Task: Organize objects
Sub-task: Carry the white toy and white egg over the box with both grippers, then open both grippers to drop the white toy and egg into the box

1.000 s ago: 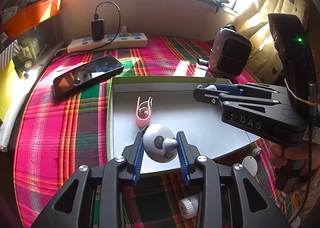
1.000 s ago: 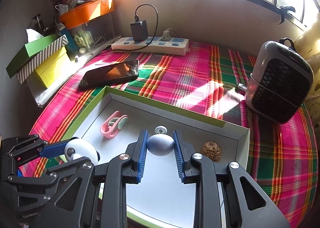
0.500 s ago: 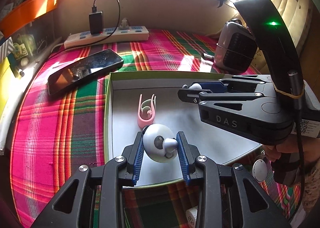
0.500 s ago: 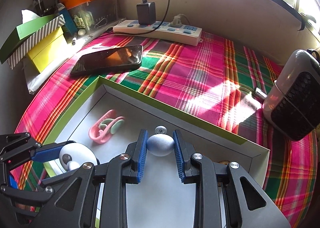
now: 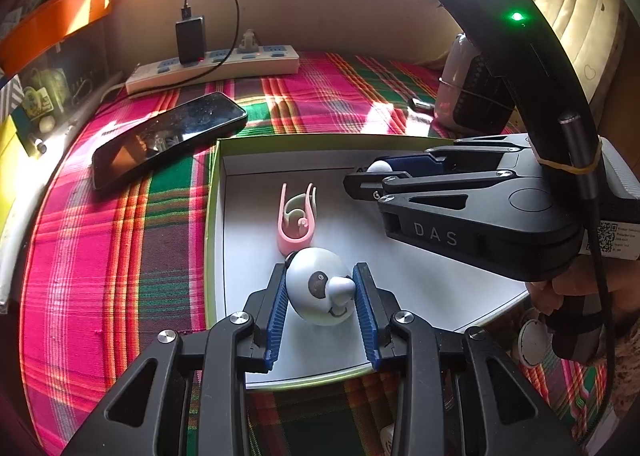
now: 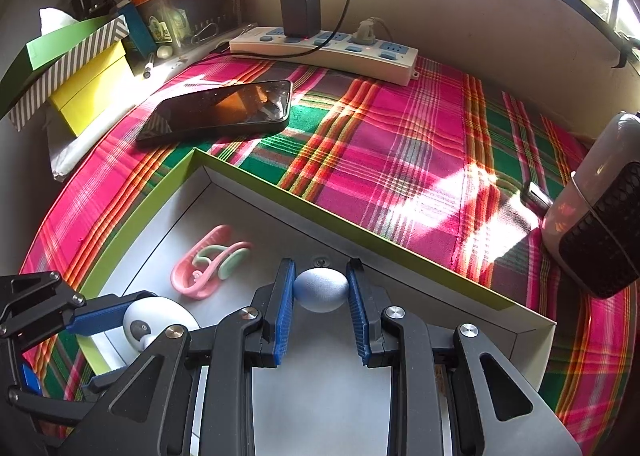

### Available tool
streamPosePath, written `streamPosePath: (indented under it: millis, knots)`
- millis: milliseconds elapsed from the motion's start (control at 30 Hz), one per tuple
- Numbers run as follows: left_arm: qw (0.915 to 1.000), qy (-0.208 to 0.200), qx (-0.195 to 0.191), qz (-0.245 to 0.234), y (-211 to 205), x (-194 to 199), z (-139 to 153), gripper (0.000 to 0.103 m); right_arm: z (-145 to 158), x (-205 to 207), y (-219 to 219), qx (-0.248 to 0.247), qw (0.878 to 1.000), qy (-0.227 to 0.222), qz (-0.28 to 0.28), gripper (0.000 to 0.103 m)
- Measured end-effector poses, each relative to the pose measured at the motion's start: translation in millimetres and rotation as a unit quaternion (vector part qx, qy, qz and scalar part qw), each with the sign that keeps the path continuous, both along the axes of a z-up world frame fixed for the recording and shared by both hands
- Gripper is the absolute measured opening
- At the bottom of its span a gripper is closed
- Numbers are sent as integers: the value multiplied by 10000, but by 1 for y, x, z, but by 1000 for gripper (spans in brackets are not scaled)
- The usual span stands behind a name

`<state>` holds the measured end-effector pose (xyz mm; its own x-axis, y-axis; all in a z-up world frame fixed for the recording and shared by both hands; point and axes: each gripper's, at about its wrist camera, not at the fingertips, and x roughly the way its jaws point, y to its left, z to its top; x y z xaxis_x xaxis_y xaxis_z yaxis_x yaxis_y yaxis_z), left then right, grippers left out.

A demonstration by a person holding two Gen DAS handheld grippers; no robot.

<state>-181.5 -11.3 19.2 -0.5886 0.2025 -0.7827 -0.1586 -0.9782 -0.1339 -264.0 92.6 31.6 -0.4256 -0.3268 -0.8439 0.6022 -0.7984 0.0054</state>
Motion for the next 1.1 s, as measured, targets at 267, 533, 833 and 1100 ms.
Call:
streamPosePath:
  millis: [267, 533, 833, 1100]
  knots:
    - [10000, -1, -4, -11, 0, -1, -1, 31, -2, -1, -2, 59, 10000, -64, 8, 27]
    - [10000, -14, 7, -5, 1, -2, -2, 31, -2, -1, -3, 104, 9999, -45, -5, 27]
    - [10000, -28, -4, -5, 1, -2, -3, 32, -2, -1, -2, 79, 9999, -88, -11, 36]
    - [10000, -22, -23, -2, 1, -1, -2, 36, -1, 1, -1, -6, 9999, -99, -50, 46]
